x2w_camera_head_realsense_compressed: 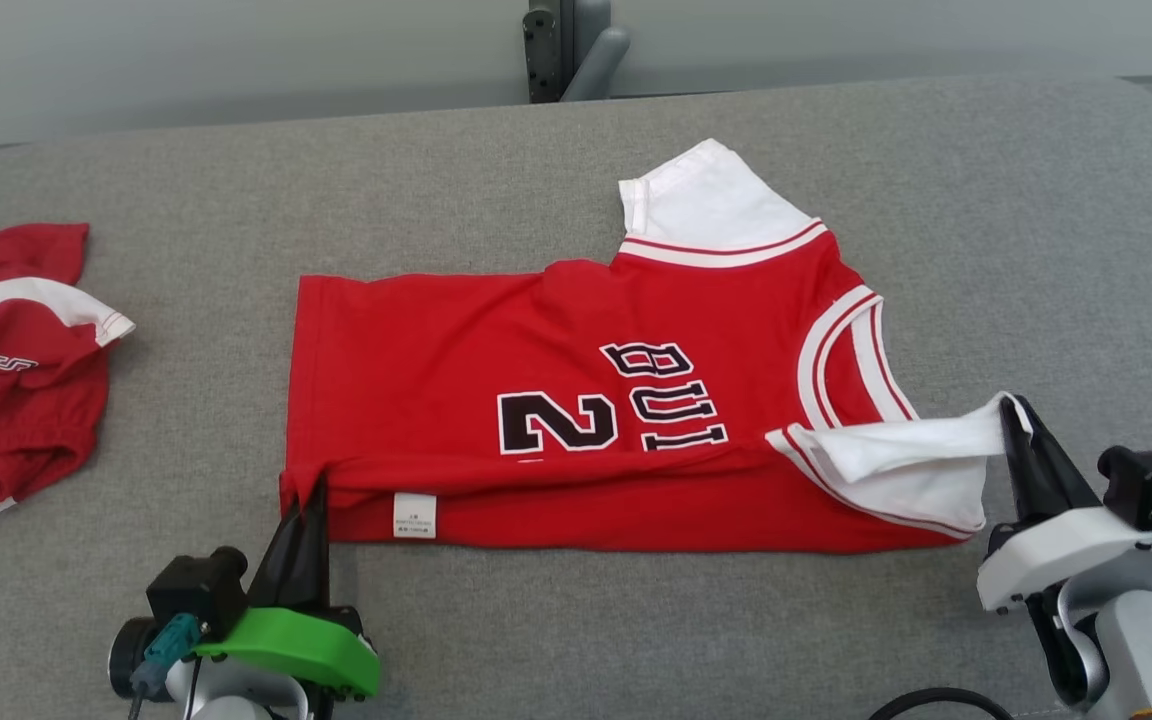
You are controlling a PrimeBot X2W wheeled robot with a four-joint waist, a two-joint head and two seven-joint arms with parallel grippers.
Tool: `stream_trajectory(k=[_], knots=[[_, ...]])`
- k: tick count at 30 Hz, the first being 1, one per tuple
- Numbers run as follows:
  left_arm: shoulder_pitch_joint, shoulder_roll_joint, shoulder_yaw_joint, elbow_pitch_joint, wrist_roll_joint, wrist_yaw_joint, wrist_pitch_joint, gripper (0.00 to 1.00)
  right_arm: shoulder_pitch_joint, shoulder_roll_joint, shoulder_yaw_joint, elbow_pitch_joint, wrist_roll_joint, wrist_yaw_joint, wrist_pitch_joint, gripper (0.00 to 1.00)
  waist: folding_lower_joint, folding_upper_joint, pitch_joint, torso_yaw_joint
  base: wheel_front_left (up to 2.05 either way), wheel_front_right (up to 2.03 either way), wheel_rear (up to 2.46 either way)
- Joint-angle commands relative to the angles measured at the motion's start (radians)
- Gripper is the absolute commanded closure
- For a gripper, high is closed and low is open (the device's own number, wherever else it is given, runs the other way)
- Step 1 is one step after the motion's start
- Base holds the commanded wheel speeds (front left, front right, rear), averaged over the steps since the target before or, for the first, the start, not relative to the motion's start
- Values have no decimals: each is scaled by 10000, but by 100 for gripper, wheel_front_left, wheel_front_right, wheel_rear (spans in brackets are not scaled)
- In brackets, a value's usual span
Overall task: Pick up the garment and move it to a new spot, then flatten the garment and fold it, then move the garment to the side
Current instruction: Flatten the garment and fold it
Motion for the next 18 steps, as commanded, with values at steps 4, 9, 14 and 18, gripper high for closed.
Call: stream_trajectory(k=[4,9,14,18], knots=[[-622,47,115,245,220,25,5,100,-858,-109,97,414,-162,-19,-18,100,1,-1,770,146,0,0,0],[-1040,39,212,407,358,25,5,100,-1585,-228,280,755,-266,-19,-18,100,1,-1,1136,225,0,0,0],[-1327,37,175,503,289,25,5,100,-2110,-246,337,1082,-380,-19,-18,100,1,-1,1354,324,0,0,0],[-1472,36,136,524,249,25,5,100,-2315,-283,334,1216,-444,-19,-18,100,1,-1,1434,387,0,0,0]])
